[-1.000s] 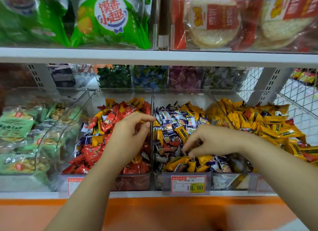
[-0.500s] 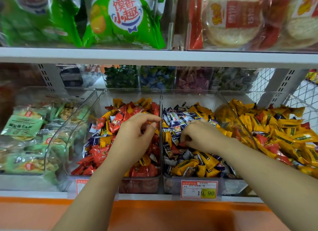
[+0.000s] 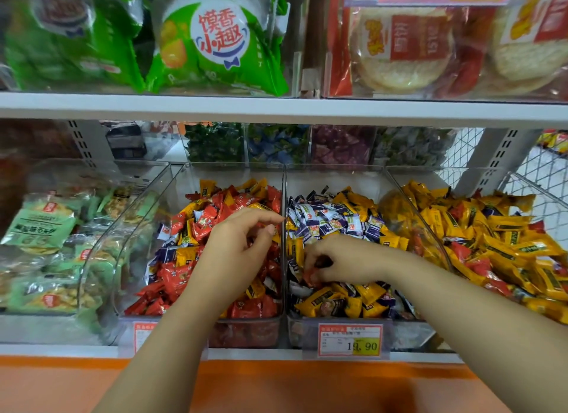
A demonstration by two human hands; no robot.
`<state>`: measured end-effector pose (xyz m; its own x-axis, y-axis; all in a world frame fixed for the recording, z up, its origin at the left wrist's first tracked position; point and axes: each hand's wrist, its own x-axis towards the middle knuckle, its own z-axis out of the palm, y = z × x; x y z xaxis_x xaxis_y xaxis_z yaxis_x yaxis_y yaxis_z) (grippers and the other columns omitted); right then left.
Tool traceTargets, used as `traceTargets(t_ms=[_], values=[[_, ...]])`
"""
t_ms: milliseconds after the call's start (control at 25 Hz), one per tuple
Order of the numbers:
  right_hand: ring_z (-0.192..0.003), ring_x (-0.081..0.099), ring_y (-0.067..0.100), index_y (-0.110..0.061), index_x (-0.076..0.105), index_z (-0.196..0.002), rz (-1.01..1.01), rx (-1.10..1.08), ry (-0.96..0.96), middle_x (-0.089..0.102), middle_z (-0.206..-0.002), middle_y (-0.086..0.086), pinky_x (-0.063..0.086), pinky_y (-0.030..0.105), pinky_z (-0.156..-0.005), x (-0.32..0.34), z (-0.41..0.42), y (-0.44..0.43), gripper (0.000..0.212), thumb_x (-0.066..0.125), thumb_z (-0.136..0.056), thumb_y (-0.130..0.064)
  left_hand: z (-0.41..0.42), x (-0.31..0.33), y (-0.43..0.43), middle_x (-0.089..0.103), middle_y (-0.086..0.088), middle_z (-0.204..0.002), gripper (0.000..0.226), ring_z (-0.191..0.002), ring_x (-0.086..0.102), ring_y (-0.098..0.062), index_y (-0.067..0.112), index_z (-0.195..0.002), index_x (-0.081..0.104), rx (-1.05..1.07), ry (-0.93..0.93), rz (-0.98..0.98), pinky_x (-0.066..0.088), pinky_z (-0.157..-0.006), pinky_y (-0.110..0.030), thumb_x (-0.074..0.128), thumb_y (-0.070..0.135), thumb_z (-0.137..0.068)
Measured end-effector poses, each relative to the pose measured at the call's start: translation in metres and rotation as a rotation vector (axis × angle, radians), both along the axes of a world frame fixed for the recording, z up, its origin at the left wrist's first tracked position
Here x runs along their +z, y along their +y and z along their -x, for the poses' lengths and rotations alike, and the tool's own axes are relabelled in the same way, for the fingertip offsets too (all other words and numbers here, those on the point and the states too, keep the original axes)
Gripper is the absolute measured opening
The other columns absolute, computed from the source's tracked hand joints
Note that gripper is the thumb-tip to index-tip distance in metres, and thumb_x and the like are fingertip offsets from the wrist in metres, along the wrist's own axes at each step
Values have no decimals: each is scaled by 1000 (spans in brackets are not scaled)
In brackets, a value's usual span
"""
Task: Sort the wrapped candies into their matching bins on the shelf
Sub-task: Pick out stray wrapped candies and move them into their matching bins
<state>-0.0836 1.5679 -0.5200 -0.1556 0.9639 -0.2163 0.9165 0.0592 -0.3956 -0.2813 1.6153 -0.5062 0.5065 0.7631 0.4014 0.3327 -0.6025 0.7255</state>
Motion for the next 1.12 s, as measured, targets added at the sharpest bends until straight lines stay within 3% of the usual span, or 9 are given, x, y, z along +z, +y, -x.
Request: traceTargets(t_ms=[160, 480, 720, 920, 1000, 1120], values=[[-88, 55, 8, -21, 65, -107, 66, 12, 3, 58, -97, -12, 45, 23, -76, -1, -2, 9, 18, 60, -90, -22, 1, -1, 2, 59, 13, -90, 27, -77, 53, -2, 43, -95, 59, 2, -8, 3, 45, -65, -13, 54, 16, -92], [-96, 60, 10, -25, 67, -106, 123, 12, 71, 63, -105, -11, 50, 32, -87, 3, 0, 5, 20, 64, -86, -30, 0, 0, 2, 60, 10, -91, 26, -79, 53, -2, 40, -96, 60, -7, -11, -3, 45, -69, -12, 54, 16, -92], [-89, 62, 8, -25, 71, -101, 106, -9, 124, 65, -93, -15, 52, 30, -84, 0, 1, 2, 18, 68, -83, -29, 0, 0, 2, 60, 12, -91, 29, -81, 54, -1, 44, -94, 58, -2, -9, -5, 45, -70, -13, 54, 16, -92], [-77, 61, 3, -24, 70, -87, -50, -106, 181, 66, -81, -12, 52, 25, -76, 18, -5, -16, 5, 70, -82, -23, 0, 4, 3, 61, 8, -89, 31, -77, 54, -7, 47, -91, 56, -15, -45, -4, 47, -67, -19, 55, 16, -92], [-71, 57, 1, -25, 67, -84, -200, -199, 151, 63, -79, -10, 48, 23, -69, 36, -5, -26, 3, 69, -83, -24, 4, 7, 2, 61, 8, -90, 28, -77, 54, -8, 44, -93, 57, -16, -59, -5, 47, -69, -20, 54, 16, -92], [-66, 55, -3, -28, 59, -85, -495, -303, 248, 61, -82, -10, 41, 15, -61, 56, 14, -24, 6, 63, -86, -24, 14, 11, 4, 59, 18, -91, 25, -79, 54, 2, 40, -95, 59, 30, -92, -21, 44, -65, -10, 54, 16, -92]])
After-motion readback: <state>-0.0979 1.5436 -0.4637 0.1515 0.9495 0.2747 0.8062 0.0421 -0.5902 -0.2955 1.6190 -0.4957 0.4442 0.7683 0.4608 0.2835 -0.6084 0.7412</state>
